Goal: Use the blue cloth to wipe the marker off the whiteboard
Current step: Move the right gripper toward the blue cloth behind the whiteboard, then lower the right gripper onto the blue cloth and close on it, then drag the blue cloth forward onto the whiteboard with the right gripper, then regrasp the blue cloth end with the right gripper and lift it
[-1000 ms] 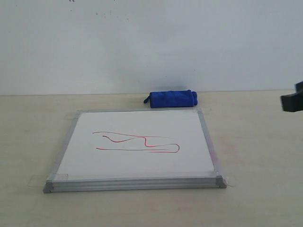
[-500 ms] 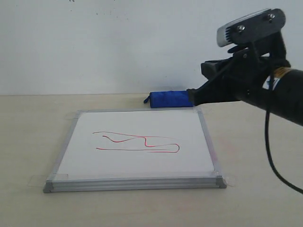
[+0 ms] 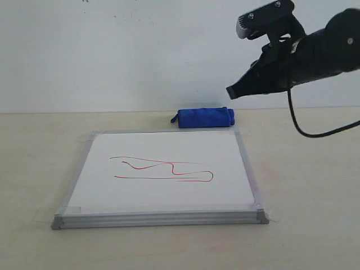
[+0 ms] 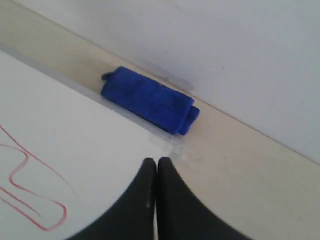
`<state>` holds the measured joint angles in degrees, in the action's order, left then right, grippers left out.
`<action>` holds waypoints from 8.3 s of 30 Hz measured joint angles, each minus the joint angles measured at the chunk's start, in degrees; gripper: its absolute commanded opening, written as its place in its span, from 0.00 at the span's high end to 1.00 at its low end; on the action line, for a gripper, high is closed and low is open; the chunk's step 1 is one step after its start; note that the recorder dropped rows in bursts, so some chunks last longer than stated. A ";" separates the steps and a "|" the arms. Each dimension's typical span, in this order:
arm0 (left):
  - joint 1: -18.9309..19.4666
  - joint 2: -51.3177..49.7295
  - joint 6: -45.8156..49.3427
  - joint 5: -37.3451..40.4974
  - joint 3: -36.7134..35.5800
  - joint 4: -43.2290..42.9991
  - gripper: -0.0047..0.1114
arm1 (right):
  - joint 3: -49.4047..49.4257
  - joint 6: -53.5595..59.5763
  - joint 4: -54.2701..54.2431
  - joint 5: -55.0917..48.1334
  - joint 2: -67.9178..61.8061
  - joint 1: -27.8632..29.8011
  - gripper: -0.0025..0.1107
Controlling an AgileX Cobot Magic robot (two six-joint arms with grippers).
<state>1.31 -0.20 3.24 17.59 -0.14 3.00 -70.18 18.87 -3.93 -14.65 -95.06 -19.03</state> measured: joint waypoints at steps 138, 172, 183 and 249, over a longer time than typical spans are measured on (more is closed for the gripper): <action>0.00 0.00 0.00 0.00 0.00 0.00 0.93 | -60.87 50.15 -6.13 -9.35 -57.51 2.96 0.58; 0.00 0.00 0.00 0.00 0.00 0.00 0.93 | -60.87 46.26 -6.60 -20.14 -51.40 2.96 0.98; 0.00 0.00 0.00 0.00 0.00 0.00 0.93 | -60.87 42.33 -6.71 -42.61 -46.19 0.93 0.98; 0.00 0.00 0.00 0.00 0.00 0.00 0.93 | -39.40 45.76 0.18 -40.06 -37.92 -6.03 0.37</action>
<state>1.31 -0.20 3.24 17.59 -0.14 3.00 -109.58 64.63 -3.75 -54.70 -132.98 -25.05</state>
